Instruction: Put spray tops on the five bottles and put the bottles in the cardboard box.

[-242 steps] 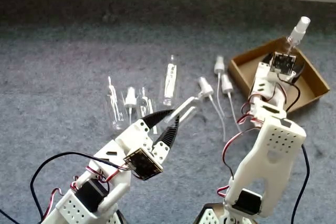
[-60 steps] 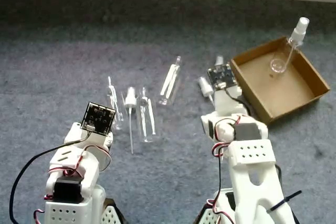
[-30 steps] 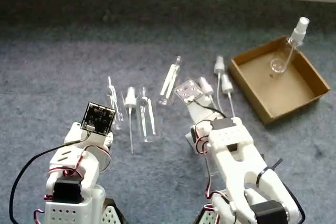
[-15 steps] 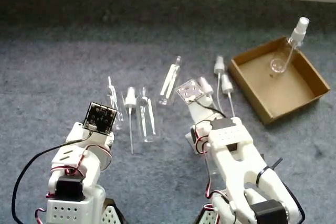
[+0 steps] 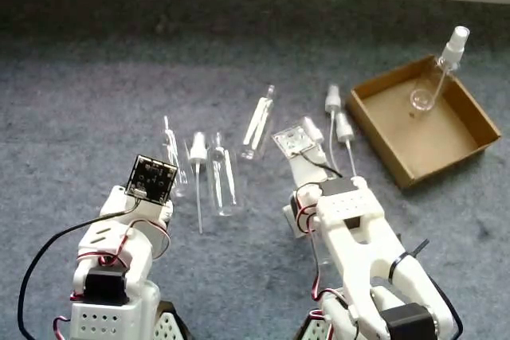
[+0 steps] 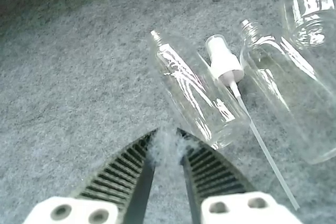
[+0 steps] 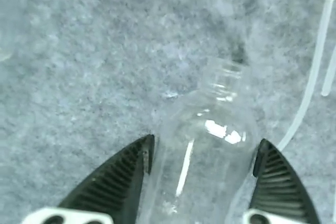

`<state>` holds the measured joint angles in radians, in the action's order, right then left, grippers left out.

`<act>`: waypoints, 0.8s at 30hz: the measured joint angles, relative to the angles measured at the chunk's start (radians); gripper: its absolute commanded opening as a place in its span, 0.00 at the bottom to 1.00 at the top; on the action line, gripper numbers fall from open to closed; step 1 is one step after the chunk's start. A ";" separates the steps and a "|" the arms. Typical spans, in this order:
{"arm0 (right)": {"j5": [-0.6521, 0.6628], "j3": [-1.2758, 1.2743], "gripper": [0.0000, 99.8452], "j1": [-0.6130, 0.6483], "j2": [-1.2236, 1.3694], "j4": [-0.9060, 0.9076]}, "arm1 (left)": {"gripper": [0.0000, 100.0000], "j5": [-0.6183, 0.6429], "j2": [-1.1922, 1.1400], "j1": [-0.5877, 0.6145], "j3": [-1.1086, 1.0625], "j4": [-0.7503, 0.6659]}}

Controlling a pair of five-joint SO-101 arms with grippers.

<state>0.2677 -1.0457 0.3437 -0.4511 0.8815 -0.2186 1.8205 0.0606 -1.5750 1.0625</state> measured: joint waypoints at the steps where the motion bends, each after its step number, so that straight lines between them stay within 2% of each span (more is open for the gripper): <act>1: 0.000 0.000 0.13 0.000 0.000 0.000 | 0.00 0.000 0.000 0.000 0.000 0.000; 4: 0.000 0.000 0.08 0.000 0.000 -0.023 | 0.00 0.000 0.000 0.000 0.000 0.000; 10: 0.000 0.054 0.08 0.000 -0.038 -0.005 | 0.00 0.000 0.000 0.000 0.000 -0.006; 17: 0.000 0.160 0.08 0.000 -0.308 0.163 | 0.00 0.000 0.000 0.000 0.000 -0.006; 24: 0.000 0.163 0.08 0.000 -0.638 0.203 | 0.00 0.000 0.000 -0.021 0.000 -0.006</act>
<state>0.2677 -0.8830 0.3437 -1.0894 1.0840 -0.2186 1.8205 0.0391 -1.5750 1.0564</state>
